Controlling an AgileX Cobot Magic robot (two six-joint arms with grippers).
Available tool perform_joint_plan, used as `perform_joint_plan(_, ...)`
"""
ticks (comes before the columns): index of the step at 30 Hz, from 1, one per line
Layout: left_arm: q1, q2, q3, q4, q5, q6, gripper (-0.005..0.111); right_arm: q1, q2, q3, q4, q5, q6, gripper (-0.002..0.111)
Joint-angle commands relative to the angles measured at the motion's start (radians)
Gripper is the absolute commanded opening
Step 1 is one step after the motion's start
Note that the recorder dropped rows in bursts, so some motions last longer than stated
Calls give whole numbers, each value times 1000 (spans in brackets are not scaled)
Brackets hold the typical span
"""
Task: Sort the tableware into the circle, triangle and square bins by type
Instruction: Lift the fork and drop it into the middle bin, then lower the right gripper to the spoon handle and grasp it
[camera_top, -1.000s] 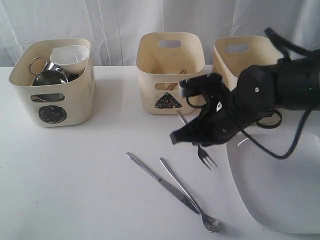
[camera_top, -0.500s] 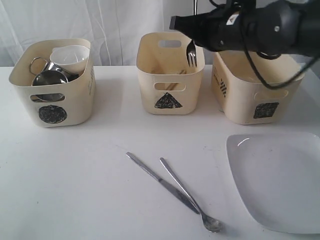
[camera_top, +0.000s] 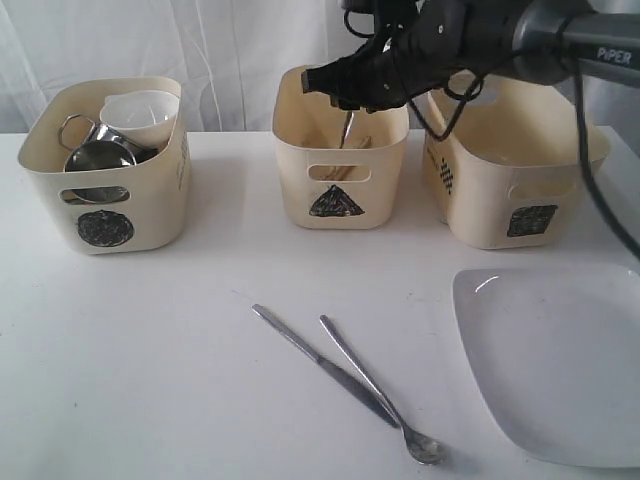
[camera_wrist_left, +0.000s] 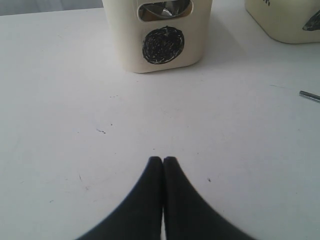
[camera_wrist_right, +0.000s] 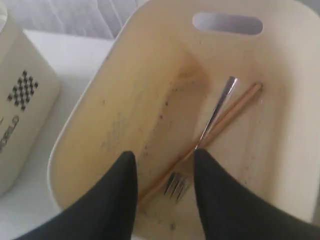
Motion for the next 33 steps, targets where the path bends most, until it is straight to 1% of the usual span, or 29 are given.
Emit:
perform_joint_plan(1,3,-4,3,-10,1,-6,0,-6,-175,152,-71,202,-44,34)
perform_joint_plan(2,3,-4,3,-10,1,-6,0,1,-207,200,-92,244,-63,34)
perform_joint_plan(3,3,-4,3,-10,1,-6,0,22,-260,292,-106,324,-139,34)
perform_joint_plan(4,3,-4,3,-10,1,-6,0,34,-286,345,-106,362,-180,34)
perform_joint_plan(5,3,-4,3,-10,1,-6,0,66,-327,438,-106,385,-222,34)
perform_joint_plan(7,3,-4,3,-10,1,-6,0,113,-364,561,-107,343,-246,34)
perform_joint_plan(10,3,-4,3,-10,1,-6,0,176,-364,644,-105,241,-246,34)
perform_joint_plan(12,3,-4,3,-10,1,-6,0,214,-359,656,-100,221,-238,34)
perform_joint_plan(16,3,-4,3,-10,1,-6,0,239,-332,661,-105,246,-227,34)
perform_joint_plan(18,3,-4,3,-10,1,-6,0,239,-312,661,-105,250,-227,35)
perform_joint_plan(23,3,-4,3,-10,1,-6,0,239,-260,662,-105,253,-227,44)
perform_joint_plan(33,3,-4,3,-10,1,-6,0,239,-197,662,-71,249,-224,44)
